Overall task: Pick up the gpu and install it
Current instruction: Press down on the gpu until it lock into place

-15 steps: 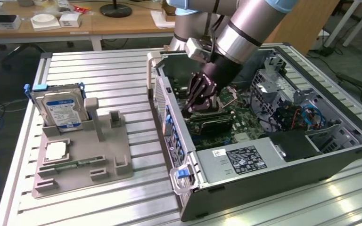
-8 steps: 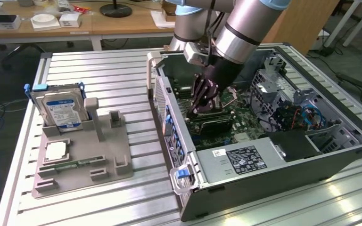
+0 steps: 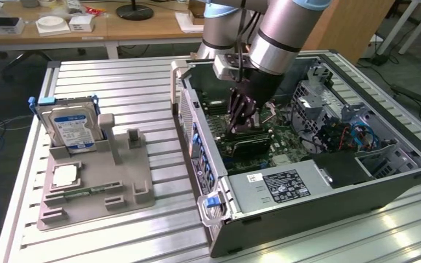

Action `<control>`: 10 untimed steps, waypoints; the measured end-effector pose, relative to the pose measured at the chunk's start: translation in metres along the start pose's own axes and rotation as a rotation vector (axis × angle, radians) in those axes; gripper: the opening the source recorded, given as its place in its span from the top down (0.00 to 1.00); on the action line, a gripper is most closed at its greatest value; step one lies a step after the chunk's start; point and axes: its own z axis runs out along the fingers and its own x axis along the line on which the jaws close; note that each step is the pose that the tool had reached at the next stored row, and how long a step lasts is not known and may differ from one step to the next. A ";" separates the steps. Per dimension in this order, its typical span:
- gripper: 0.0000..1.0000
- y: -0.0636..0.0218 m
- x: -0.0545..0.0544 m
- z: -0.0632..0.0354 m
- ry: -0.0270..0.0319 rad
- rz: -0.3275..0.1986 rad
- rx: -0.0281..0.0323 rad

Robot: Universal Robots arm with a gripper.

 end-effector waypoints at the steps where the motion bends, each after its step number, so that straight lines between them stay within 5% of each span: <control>1: 0.90 0.0001 0.000 0.0001 -0.0007 0.000 0.0106; 7: 0.90 0.0012 0.000 0.0004 -0.0041 0.001 0.0674; 10: 0.90 0.0012 0.000 0.0004 -0.0049 0.001 0.0677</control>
